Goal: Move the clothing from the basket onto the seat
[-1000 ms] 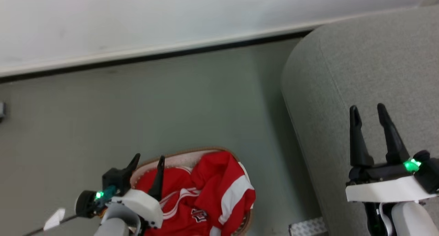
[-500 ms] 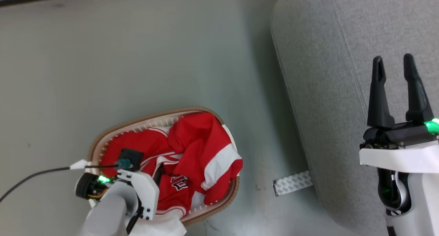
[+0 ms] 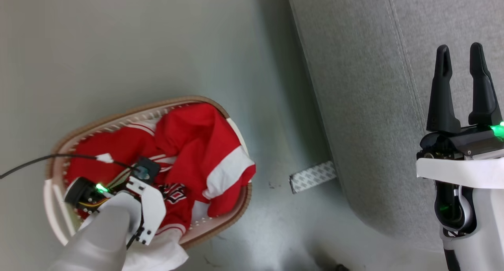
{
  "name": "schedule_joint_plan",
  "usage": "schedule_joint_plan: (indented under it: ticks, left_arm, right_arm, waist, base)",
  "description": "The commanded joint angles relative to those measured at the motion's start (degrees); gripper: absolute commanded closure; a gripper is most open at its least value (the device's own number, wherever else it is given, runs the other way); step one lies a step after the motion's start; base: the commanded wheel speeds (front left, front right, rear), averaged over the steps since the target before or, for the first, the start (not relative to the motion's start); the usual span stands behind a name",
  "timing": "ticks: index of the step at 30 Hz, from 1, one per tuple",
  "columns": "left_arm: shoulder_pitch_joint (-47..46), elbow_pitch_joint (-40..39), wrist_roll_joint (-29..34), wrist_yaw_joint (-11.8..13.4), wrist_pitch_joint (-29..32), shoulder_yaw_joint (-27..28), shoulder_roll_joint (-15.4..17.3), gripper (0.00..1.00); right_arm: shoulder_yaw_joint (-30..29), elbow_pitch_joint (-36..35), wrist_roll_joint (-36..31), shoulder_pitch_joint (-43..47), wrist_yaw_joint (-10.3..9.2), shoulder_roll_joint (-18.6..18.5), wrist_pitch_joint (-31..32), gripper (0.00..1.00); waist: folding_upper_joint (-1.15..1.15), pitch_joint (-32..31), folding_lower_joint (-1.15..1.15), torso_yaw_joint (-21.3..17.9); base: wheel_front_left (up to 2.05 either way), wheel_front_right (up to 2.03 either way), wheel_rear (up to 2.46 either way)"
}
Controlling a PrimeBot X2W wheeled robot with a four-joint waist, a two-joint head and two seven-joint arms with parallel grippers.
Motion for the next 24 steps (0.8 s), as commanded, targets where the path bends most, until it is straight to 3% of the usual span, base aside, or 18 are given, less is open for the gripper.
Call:
schedule_joint_plan:
  ticks: [1,9,10,12,18,24]
  left_arm:
    - [-0.75,0.5,0.55,0.14,1.41,-1.76,0.84,0.0]
    - [-2.7,1.46,0.29,0.15,4.67,-6.93,3.12,0.0]
    - [-2.91,1.51,-0.09,0.15,4.55,-7.15,3.27,0.28]
    - [-3.19,1.54,-0.73,0.15,3.98,-7.38,3.42,1.0]
    - [-2.78,1.71,-2.45,0.14,2.41,-7.71,2.46,1.0]
    - [-0.07,1.85,-3.67,0.14,0.03,-8.1,-0.79,1.0]
  right_arm:
    - [-0.03,0.31,0.68,-0.86,-0.12,0.14,0.04,0.0]
    - [0.8,0.26,1.88,-1.48,-0.12,0.12,0.03,0.0]
    - [0.9,0.34,1.91,-1.58,-0.12,0.11,0.04,0.0]
    - [1.02,0.48,1.8,-1.73,-0.12,0.12,0.03,0.0]
    - [0.62,1.05,0.88,-1.43,-0.12,0.12,0.04,0.0]
    - [-0.28,1.86,-1.78,0.25,-0.12,0.09,0.03,0.0]
  waist:
    - [0.0,1.96,-0.01,-1.36]
    - [0.0,4.19,-0.01,-2.25]
    - [0.0,4.25,-0.01,-2.28]
    - [0.0,4.21,-0.01,-2.25]
    - [0.0,2.0,-0.01,-1.51]
    - [0.0,-4.99,-0.01,1.13]
  base:
    - [0.0,0.0,0.0]
    - [0.0,0.0,0.0]
    - [0.0,0.0,0.0]
    - [0.0,0.0,0.0]
    - [0.0,0.0,0.0]
    - [0.0,0.0,0.0]
